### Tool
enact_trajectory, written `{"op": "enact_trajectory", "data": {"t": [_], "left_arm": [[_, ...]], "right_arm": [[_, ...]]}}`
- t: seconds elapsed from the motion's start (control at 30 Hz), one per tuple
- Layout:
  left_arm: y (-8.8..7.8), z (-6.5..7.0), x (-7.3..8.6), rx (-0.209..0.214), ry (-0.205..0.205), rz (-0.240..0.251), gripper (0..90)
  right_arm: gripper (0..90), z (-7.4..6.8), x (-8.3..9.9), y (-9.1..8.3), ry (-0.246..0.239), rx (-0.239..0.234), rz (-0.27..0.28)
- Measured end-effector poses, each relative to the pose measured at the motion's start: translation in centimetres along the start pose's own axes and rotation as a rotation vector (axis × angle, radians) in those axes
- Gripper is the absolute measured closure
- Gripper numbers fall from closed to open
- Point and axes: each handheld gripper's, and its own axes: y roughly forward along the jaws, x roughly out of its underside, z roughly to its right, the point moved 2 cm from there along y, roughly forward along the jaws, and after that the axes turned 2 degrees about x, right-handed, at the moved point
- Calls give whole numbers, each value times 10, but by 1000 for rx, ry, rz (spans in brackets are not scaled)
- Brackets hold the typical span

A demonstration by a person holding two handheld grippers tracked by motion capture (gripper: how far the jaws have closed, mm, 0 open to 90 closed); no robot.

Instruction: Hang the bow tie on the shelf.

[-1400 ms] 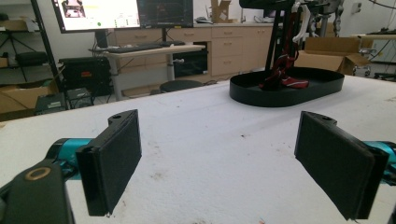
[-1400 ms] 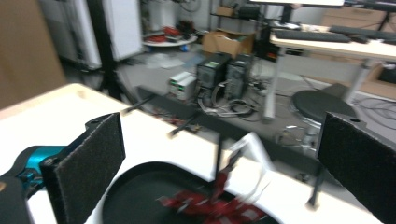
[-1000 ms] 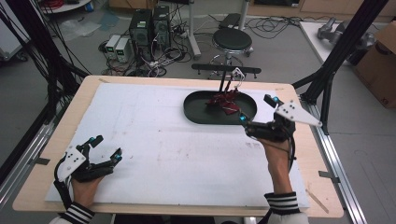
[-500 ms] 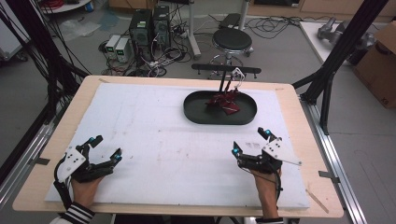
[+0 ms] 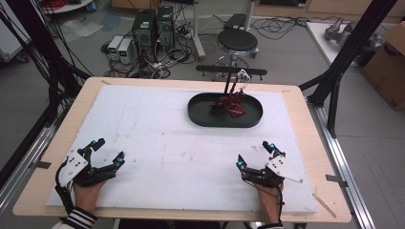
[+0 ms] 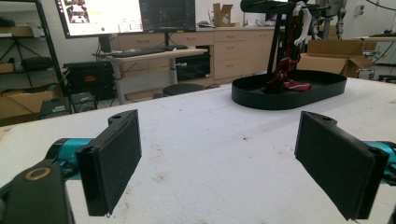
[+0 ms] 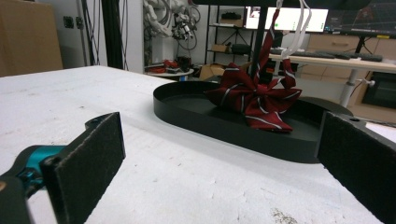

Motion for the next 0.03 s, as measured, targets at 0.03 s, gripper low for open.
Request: {"op": "enact_trajectory", "data": {"t": [0.03], "left_arm": [[0,0,0,1,0,-2,151]], "right_arm": [[5,1,0,0,3,2,4]]}}
